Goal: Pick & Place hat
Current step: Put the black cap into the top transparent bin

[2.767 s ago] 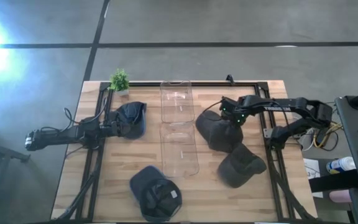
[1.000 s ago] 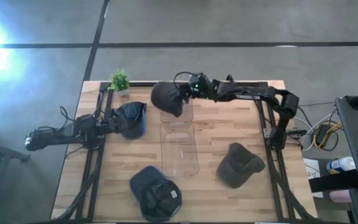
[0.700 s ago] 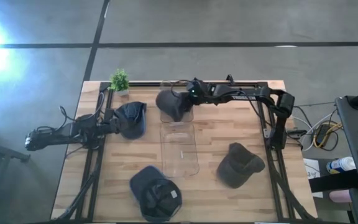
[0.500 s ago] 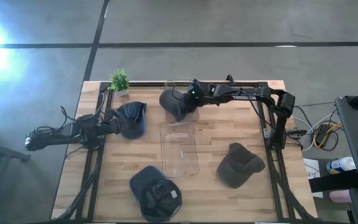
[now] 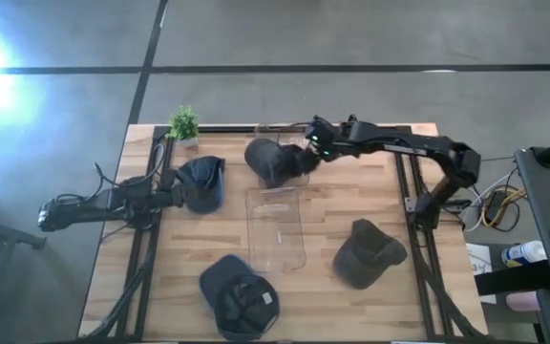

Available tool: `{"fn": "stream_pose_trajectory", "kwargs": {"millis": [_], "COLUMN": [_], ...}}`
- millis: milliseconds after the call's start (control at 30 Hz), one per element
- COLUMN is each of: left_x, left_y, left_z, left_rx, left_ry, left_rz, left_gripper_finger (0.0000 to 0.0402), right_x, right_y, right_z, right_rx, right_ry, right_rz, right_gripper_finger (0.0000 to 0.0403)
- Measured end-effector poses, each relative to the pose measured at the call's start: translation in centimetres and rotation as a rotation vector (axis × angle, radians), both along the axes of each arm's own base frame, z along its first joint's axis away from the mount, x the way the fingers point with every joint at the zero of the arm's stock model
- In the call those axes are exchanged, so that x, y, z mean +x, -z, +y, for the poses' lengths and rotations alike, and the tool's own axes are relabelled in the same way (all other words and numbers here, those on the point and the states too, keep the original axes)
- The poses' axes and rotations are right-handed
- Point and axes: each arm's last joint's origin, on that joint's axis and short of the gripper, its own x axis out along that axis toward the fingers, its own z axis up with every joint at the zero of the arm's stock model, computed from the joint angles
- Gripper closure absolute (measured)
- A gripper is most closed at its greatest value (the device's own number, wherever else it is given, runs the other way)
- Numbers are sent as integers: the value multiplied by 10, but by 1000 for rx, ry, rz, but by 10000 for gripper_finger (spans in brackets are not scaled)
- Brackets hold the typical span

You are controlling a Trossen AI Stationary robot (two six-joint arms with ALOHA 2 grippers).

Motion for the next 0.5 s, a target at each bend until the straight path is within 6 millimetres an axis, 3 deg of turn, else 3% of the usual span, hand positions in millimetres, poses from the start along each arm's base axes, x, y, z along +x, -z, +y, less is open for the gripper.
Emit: {"fn": "stream_pose_trajectory", "kwargs": {"millis": [133,233,500], "left_x": [0,0,1], "left_y": [0,0,1], "left_z": [0,0,-1], "left_rx": [0,1,-8], "left_ry": [1,1,44], "left_rz": [1,1,3], "left_gripper_finger": [289,289,289], "right_x": [-29,-47,-79], "right_y": [-20,-22,6], "right_z": [31,64,162], "right_rx": [36,121,264], "right_ry": [-65,-156,-554], "right_rz": [127,226,395], "right_gripper_finger": [177,177,177]}}
